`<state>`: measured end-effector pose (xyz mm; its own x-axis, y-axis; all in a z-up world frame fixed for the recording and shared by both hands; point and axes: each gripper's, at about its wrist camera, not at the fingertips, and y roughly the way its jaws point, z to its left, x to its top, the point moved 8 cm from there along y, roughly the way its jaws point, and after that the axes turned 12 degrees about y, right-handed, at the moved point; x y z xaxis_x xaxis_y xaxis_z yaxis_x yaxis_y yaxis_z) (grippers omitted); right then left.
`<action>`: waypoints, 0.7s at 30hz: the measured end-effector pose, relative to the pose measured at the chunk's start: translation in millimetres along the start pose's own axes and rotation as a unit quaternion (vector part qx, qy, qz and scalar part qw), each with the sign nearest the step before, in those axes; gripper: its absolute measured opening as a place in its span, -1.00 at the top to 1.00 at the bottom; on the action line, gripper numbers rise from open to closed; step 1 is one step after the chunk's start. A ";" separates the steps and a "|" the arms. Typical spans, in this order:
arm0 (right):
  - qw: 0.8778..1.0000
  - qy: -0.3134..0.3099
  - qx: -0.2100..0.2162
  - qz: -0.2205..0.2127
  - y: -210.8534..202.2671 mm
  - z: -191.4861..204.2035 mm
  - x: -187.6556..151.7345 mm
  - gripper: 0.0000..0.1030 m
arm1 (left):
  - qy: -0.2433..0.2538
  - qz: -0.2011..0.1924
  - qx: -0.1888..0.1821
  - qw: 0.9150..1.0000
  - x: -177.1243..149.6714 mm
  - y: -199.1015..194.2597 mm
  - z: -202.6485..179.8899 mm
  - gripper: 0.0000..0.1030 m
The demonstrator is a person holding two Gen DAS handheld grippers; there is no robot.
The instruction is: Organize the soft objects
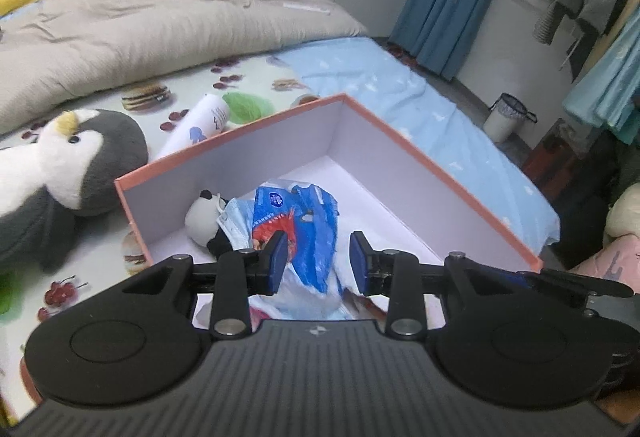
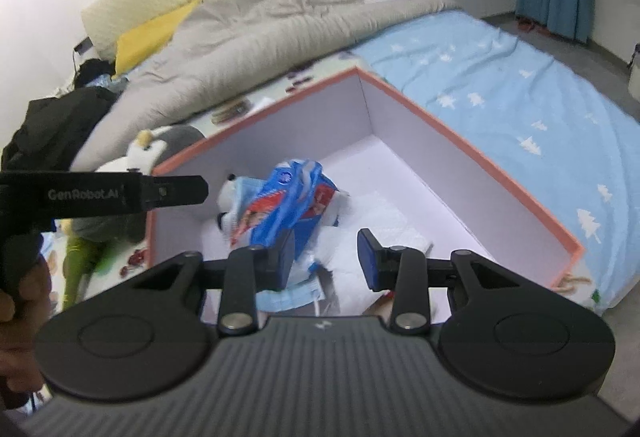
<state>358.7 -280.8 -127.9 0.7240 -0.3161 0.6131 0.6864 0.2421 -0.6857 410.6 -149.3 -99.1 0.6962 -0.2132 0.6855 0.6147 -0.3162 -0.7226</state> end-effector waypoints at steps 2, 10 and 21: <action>1.000 -0.002 0.001 -0.012 -18.0 4.5 -3.0 0.26 | 0.005 -0.005 -0.006 1.000 -4.1 -19.0 -6.3 0.24; 0.999 -0.012 0.003 -0.049 -85.3 27.5 -19.0 0.26 | 0.019 -0.027 -0.015 0.999 -28.9 -96.3 -29.8 0.24; 0.996 -0.008 0.003 -0.094 -166.5 43.2 -54.3 0.26 | 0.013 -0.078 -0.009 0.997 -66.4 -189.8 -52.6 0.24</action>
<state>208.0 -264.4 -30.0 0.5840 -0.3416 0.7364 0.8100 0.1854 -0.5564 228.2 -123.7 -2.8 0.5825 -0.1848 0.7916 0.7077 -0.3637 -0.6057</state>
